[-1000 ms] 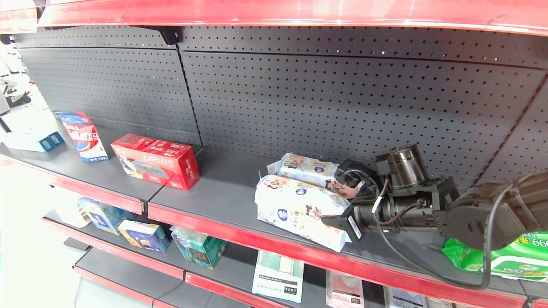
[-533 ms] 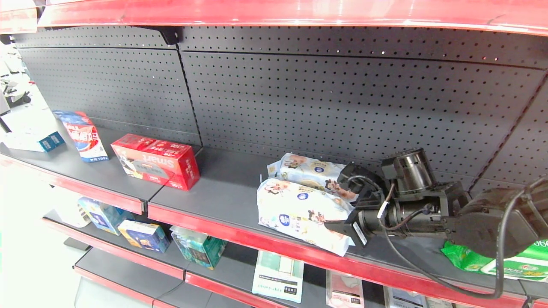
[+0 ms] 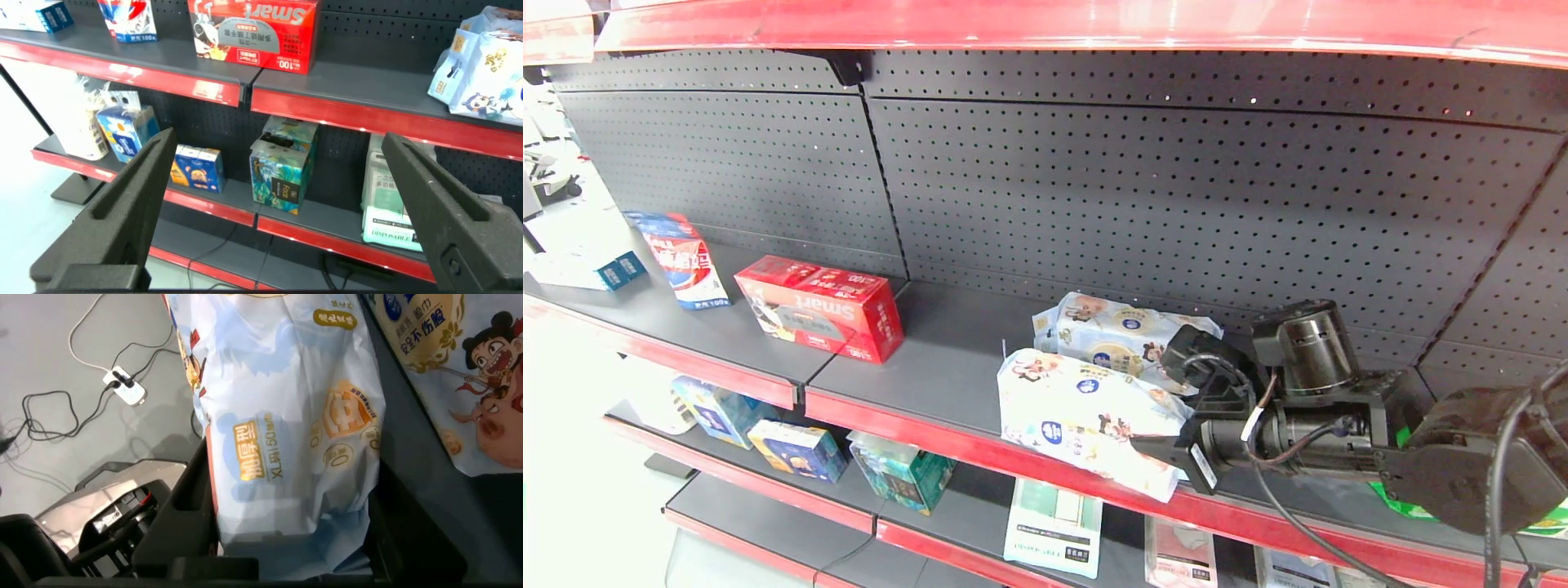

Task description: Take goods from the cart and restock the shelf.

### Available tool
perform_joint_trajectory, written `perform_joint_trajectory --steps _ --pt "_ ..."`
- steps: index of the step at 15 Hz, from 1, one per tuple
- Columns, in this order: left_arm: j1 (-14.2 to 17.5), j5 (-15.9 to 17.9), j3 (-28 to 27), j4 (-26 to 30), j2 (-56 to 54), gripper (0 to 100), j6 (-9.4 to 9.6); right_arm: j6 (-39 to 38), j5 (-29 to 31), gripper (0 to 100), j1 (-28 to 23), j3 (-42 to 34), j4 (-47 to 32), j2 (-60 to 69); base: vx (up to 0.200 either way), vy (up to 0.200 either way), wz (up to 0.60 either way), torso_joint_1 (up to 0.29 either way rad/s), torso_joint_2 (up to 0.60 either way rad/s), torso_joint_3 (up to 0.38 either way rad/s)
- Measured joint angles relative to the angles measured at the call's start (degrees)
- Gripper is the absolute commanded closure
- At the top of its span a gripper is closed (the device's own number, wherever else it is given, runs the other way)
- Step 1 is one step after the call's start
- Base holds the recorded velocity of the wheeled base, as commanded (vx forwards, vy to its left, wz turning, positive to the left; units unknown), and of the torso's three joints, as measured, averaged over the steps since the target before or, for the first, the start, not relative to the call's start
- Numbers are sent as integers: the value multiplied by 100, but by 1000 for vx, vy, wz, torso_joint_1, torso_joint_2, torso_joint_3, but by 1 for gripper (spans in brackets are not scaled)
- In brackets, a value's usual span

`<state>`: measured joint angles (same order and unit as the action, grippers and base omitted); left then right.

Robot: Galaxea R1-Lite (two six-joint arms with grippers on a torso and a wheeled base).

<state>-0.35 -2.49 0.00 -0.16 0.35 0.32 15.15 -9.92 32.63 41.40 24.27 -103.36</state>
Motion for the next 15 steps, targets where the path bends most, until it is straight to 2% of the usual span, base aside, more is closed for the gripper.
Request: perform_joint_trajectory --steps 6,15 --pt "2 0 0 0 0 0 -2 135 -11 100 -41 138 -29 -66 0 0 0 0 0 0" --pt "0 2 0 0 0 0 -2 586 -241 100 -375 273 -7 -229 0 0 0 0 0 0"
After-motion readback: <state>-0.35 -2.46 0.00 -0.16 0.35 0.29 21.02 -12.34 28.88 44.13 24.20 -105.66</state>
